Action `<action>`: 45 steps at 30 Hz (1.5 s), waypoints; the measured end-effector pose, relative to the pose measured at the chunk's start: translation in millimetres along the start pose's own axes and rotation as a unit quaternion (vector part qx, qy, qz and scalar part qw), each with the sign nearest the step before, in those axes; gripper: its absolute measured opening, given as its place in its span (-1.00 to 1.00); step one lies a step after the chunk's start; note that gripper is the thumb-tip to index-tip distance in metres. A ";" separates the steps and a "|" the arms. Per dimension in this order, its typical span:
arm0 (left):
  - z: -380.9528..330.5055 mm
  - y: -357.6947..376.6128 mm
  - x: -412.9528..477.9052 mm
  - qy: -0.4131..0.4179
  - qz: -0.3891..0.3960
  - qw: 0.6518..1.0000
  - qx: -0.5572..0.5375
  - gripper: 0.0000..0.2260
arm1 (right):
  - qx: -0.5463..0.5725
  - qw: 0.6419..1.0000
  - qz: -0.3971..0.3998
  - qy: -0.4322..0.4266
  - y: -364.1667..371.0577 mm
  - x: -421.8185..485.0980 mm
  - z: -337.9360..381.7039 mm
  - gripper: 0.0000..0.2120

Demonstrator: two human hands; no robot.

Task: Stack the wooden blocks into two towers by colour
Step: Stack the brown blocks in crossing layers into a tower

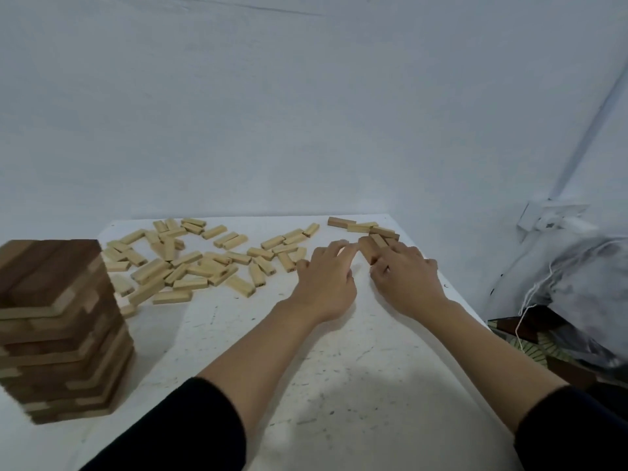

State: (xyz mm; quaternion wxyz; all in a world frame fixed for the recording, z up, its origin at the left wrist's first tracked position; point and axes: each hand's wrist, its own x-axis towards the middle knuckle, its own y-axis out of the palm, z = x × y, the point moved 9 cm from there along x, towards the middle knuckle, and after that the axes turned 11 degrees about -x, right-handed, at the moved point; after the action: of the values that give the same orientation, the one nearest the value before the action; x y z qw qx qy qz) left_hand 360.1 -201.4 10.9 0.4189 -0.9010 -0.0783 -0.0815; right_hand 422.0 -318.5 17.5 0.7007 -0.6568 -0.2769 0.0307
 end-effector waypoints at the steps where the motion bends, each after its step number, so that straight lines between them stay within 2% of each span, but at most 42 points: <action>1: -0.6 7.0 11.8 -0.002 0.006 1.000 0.012 -0.47 | 0.001 1.000 0.002 0.005 4.6 6.7 -3.9 -0.78; 5: -0.8 23.7 43.8 0.000 0.037 0.997 0.066 -0.35 | 0.033 0.999 -0.014 0.028 17.4 17.9 -15.1 -0.78; 9: 13.5 40.8 58.4 0.003 0.076 0.988 0.133 -0.34 | 0.056 0.996 -0.054 0.034 24.5 17.8 -22.5 -0.80; 11: 14.2 37.6 58.4 0.014 0.049 0.988 0.147 -0.43 | 0.085 0.994 -0.061 0.039 23.7 19.6 -26.0 -0.81; 14: 6.2 21.9 52.2 0.062 -0.028 0.987 0.148 -0.71 | 0.090 0.994 -0.040 0.036 25.9 21.0 -25.2 -0.83; 17: 6.3 11.9 43.5 0.069 -0.043 0.984 0.159 -0.84 | 0.082 0.996 -0.031 0.037 25.3 16.6 -23.1 -0.83; 21: 2.3 6.8 29.0 0.069 -0.033 0.978 0.193 -0.84 | 0.065 0.998 -0.019 -0.008 23.6 10.4 -14.8 -0.84; 24: 1.7 0.3 14.3 0.069 -0.033 0.979 0.190 -0.86 | 0.095 0.995 -0.014 -0.039 19.3 5.6 -5.4 -0.82; 29: 7.6 -16.6 -12.8 0.045 -0.030 0.983 0.174 -0.89 | 0.197 0.971 0.003 -0.138 15.4 -4.0 24.3 -0.82; 33: 17.1 -28.9 -34.2 0.025 0.002 0.982 0.189 -0.90 | 0.314 0.938 0.015 -0.145 11.7 -12.4 35.8 -0.76; 35: 23.5 -34.0 -44.5 0.012 0.017 0.975 0.220 -0.85 | 0.291 0.945 -0.017 -0.149 9.9 -11.4 36.1 -0.78; 38: 32.9 -40.0 -56.9 0.001 0.016 0.975 0.220 -0.79 | 0.162 0.976 -0.097 -0.110 11.3 3.1 21.9 -0.74; 40: 34.9 -39.2 -62.6 0.004 0.018 0.981 0.191 -0.70 | 0.065 0.992 -0.083 -0.070 18.7 15.4 11.0 -0.70; 42: 34.0 -30.4 -66.2 0.009 0.041 0.984 0.170 -0.60 | -0.019 0.997 -0.035 -0.059 32.1 23.5 3.6 -0.67; 45: 36.9 -6.2 -70.8 0.004 0.114 0.979 0.170 -0.53 | -0.075 0.995 0.025 -0.057 48.6 25.3 -1.8 -0.64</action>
State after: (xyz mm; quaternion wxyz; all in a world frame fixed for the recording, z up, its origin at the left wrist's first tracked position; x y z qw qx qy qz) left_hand 292.8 -174.3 -22.9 0.5731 -0.8191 0.0137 -0.0221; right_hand 459.8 -303.3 -19.3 0.6313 -0.7116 -0.3015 0.0648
